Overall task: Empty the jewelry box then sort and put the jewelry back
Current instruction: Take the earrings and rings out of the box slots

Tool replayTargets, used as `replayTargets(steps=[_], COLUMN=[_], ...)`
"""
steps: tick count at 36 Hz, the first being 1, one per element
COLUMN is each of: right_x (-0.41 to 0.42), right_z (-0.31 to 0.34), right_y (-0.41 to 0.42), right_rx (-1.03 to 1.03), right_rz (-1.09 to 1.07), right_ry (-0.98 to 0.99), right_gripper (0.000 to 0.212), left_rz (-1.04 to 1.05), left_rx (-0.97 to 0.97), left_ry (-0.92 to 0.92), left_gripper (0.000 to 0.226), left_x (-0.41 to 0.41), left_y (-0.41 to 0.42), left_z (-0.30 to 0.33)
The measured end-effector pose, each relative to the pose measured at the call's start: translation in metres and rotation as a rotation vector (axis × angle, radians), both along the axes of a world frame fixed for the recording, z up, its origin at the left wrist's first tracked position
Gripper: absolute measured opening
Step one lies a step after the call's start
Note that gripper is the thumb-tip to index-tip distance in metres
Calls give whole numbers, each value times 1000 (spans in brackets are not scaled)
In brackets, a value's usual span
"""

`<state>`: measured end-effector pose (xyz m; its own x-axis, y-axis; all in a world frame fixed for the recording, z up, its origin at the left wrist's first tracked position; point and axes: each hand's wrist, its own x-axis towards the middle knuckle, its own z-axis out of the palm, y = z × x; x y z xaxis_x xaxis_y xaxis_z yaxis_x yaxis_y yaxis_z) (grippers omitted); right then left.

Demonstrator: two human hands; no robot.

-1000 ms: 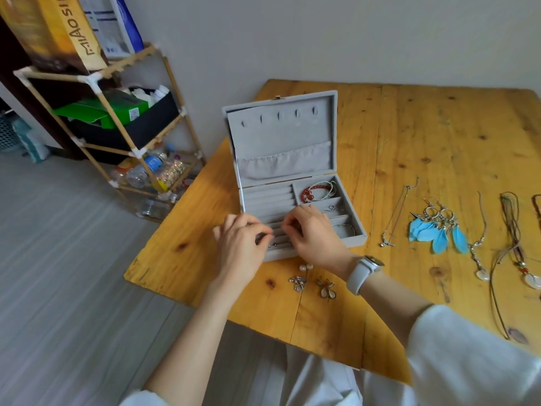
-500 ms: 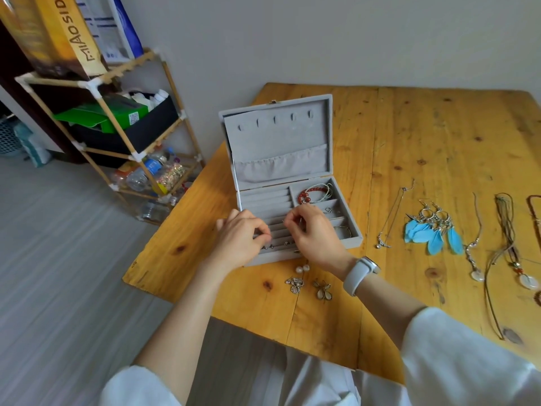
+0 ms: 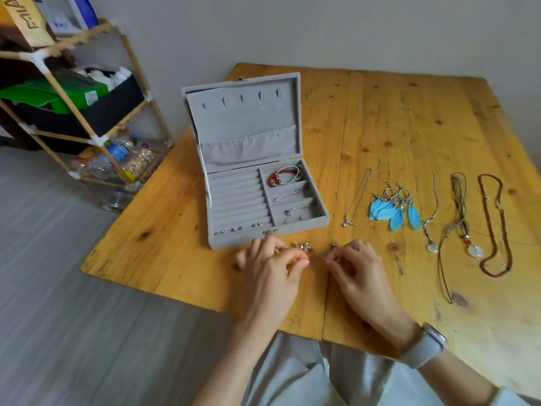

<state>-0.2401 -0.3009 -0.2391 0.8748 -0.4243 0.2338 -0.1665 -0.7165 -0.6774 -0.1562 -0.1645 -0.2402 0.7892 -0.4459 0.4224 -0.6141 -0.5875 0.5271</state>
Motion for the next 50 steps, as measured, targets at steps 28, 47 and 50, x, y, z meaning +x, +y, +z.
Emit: replayTargets(steps=[28,47,50], right_x=[14,144,147], right_z=[1,43,42], right_y=[11,67,65], right_rx=[-3,-382,-423], right_rz=[-40,493,541], right_ry=[-73,255,229], right_gripper=[11,24,22], left_rz=[124,443,443], left_rx=[-111,-21,-38], left_ry=[-15,108,116], left_gripper=[21,20,17], left_x=[-10,65,67], left_y=[3,81,85], left_z=[-15,2,-1])
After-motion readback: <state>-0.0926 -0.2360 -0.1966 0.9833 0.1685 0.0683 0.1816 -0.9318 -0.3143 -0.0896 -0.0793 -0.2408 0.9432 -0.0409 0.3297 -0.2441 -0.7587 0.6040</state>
